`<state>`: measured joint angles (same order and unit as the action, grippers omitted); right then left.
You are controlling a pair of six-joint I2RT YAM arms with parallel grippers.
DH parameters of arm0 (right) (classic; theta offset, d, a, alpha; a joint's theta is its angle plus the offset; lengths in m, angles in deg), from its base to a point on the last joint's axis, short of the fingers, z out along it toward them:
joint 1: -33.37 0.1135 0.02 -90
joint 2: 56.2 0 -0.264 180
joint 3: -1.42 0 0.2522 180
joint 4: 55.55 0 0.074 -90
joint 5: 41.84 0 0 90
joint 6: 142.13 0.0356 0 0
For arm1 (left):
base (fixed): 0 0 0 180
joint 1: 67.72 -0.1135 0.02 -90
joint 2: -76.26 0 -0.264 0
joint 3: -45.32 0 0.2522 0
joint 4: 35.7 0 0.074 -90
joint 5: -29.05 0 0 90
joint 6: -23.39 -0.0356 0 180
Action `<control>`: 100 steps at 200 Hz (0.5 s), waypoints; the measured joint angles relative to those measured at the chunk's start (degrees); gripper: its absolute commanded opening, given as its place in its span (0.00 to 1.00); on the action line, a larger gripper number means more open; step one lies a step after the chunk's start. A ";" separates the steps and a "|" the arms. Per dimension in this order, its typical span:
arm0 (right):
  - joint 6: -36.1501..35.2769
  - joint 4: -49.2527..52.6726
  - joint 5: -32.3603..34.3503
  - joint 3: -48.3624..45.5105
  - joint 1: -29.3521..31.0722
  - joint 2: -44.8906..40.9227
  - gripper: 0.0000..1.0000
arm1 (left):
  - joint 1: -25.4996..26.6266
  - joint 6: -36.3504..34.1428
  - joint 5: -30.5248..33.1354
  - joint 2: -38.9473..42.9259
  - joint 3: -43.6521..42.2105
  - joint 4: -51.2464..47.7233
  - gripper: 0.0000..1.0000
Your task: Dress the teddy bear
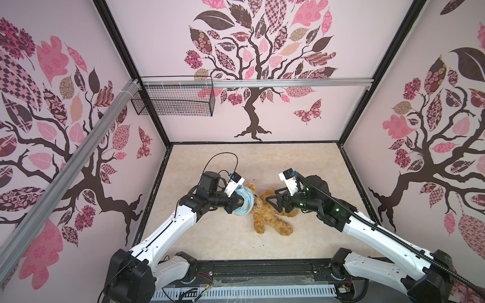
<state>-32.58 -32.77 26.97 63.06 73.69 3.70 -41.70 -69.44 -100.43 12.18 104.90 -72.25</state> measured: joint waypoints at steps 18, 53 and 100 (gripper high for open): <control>2.99 0.39 -3.48 1.68 0.04 2.84 0.64 | 0.00 -1.49 0.04 2.10 -1.46 0.87 0.00; 7.85 -0.33 -8.61 2.43 -0.02 6.16 0.47 | 0.59 -4.02 0.46 4.26 -3.21 1.99 0.00; 11.43 -4.70 -15.52 2.43 -0.17 10.16 0.40 | 1.81 -6.71 1.31 4.42 -3.96 2.71 0.00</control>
<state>-21.15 -37.47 11.45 65.49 73.51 13.86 -39.89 -76.15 -99.12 16.60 100.95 -69.54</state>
